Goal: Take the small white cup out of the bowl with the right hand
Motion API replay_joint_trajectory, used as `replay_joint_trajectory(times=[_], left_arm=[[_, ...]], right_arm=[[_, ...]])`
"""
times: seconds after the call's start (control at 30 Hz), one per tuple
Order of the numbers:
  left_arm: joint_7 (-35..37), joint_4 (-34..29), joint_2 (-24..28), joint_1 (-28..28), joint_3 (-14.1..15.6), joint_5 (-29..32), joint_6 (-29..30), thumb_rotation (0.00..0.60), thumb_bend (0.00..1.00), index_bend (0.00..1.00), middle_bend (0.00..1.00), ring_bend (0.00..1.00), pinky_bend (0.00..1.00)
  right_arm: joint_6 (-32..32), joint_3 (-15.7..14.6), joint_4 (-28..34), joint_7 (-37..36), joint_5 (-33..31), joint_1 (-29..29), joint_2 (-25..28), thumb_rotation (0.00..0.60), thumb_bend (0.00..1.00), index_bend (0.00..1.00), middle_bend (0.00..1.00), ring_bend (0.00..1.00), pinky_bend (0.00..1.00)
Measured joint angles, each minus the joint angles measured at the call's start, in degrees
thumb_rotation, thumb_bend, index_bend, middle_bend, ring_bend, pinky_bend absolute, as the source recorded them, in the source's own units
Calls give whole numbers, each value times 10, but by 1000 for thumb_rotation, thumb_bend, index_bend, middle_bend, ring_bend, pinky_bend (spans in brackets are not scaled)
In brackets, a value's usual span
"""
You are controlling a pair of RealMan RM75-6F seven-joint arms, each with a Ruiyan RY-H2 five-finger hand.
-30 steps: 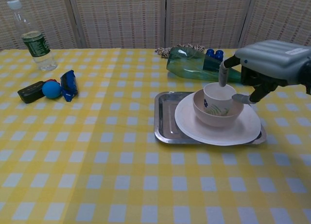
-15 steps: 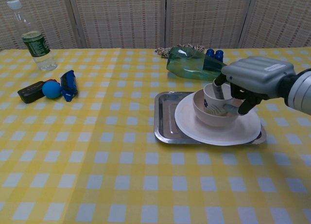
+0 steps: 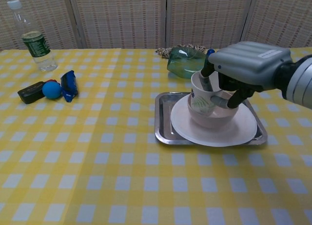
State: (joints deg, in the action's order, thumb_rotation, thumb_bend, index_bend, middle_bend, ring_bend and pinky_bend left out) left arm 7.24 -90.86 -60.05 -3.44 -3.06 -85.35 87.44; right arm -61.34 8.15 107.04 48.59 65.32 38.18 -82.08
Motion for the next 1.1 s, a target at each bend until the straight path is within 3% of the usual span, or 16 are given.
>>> replay_joint_trajectory(times=[0.17,0.3,0.5,0.67,0.83,0.97,1.03,1.1], left_arm=[[2,0,1,2,-2,1,4,600,293,382,455,328,463],[1,0,2,3,-2,2,4,600,293,382,455,328,463],[3,2,2,3,-5,8,1,600,293,386,456,329,463],[9,7,3,3,-9,19,-2,600,293,402,455,328,463],[16,13,5,4,-13,29,-5,600,294,416,456,328,463],[22,15,6,8,-14,31,-3,600,293,421,455,328,463],[23,15,7,8,-14,30,-2,600,293,421,455,328,463],[23,16,7,10,-13,29,-2,600,293,421,455,328,463]], right_arm=[[-21,-1,65,50,26,16,5,600,459,731,1000,1000,1000],[-21,2,74,69,23,35,-11,600,461,731,1000,1000,1000],[4,7,30,87,-10,69,-65,600,464,731,1000,1000,1000],[33,12,-43,90,-43,104,-121,600,446,707,1000,1000,1000],[59,15,-113,76,-62,135,-174,600,339,507,1000,1000,1000],[65,10,-137,56,-57,147,-191,600,117,246,988,1000,1000],[60,5,-132,51,-48,145,-187,600,12,81,929,996,1000],[52,-1,-117,46,-38,141,-176,600,0,7,826,951,1000]])
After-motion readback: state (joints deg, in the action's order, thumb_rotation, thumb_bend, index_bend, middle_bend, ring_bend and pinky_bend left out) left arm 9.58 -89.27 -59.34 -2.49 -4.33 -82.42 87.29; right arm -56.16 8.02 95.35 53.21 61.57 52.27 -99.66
